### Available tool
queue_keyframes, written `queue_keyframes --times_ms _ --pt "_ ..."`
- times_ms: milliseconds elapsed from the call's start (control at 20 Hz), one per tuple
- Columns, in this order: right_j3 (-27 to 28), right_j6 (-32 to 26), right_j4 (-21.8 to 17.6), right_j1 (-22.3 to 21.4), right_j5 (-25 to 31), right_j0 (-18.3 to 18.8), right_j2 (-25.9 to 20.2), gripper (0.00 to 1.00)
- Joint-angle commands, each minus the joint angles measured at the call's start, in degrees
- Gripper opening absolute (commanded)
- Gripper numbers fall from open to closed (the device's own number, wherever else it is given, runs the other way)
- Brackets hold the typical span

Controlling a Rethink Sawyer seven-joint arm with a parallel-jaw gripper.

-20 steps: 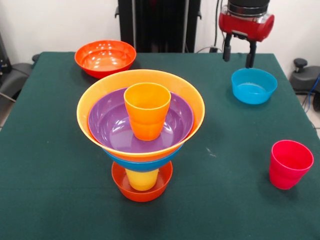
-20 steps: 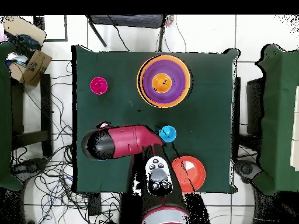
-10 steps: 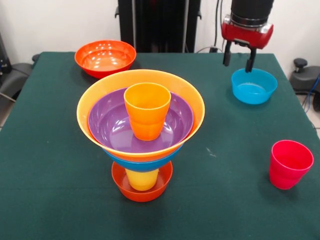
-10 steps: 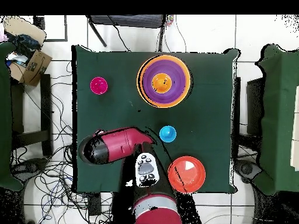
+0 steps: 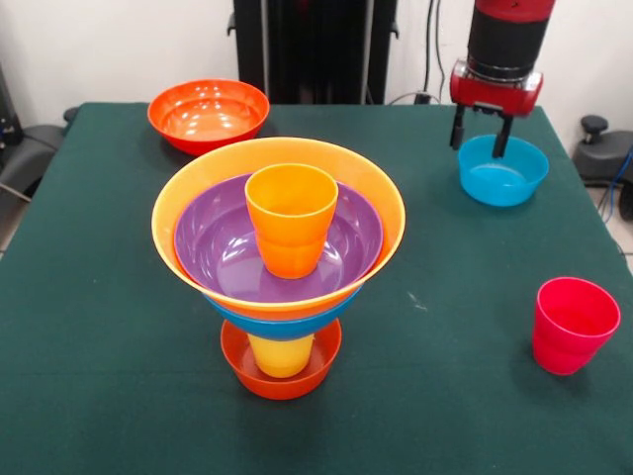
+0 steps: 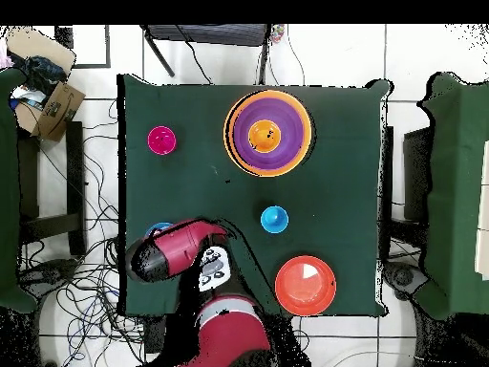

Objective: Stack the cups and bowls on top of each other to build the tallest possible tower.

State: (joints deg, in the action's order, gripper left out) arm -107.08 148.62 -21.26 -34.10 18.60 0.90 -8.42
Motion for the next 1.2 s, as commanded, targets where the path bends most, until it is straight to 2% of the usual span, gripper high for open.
queue_keyframes --times_ms 50,150,450,650,800,850,1200 --pt "0.8 -0.1 -5.3 6.9 -5.3 -1.8 1.1 1.00" --pt "2.4 0.1 -5.5 8.4 -6.0 -2.3 2.2 1.00" --pt "3.4 0.3 -4.8 8.8 -5.6 -3.3 3.9 1.00" --pt "4.9 0.1 -5.3 11.7 -7.7 -3.5 4.3 1.00" --pt "5.3 0.2 -5.4 12.1 -8.4 -3.8 4.6 1.00" --pt "5.3 0.0 -5.4 12.1 -8.6 -3.8 4.6 0.00" --pt "4.5 -0.6 -5.0 11.0 -7.6 -3.1 3.8 0.00"
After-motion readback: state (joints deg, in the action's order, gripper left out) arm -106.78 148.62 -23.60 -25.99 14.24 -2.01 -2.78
